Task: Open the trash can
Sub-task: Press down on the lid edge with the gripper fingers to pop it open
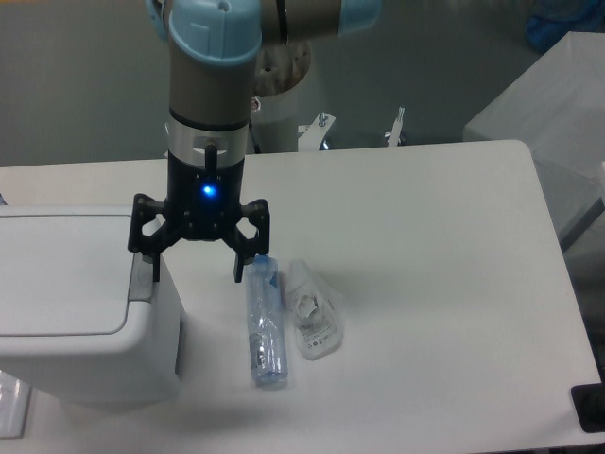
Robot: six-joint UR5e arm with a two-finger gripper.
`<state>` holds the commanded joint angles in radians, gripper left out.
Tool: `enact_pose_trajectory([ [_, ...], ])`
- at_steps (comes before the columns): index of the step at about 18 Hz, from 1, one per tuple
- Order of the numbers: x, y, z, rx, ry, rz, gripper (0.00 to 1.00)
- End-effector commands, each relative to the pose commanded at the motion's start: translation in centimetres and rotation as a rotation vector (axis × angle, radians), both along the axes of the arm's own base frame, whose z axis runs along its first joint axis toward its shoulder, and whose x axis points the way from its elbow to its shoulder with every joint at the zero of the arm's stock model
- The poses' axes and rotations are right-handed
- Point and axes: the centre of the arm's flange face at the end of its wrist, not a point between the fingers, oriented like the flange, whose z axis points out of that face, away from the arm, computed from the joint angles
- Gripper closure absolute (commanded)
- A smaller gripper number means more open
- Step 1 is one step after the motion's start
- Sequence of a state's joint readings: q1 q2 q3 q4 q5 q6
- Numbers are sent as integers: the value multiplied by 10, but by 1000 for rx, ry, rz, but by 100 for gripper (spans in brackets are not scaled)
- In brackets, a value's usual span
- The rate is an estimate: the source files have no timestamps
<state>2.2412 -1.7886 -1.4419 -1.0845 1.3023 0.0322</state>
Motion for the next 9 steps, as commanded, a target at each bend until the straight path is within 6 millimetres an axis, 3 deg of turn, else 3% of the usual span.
enact_pose_trajectory([
  [9, 1, 3, -5, -7, -19, 25, 0],
])
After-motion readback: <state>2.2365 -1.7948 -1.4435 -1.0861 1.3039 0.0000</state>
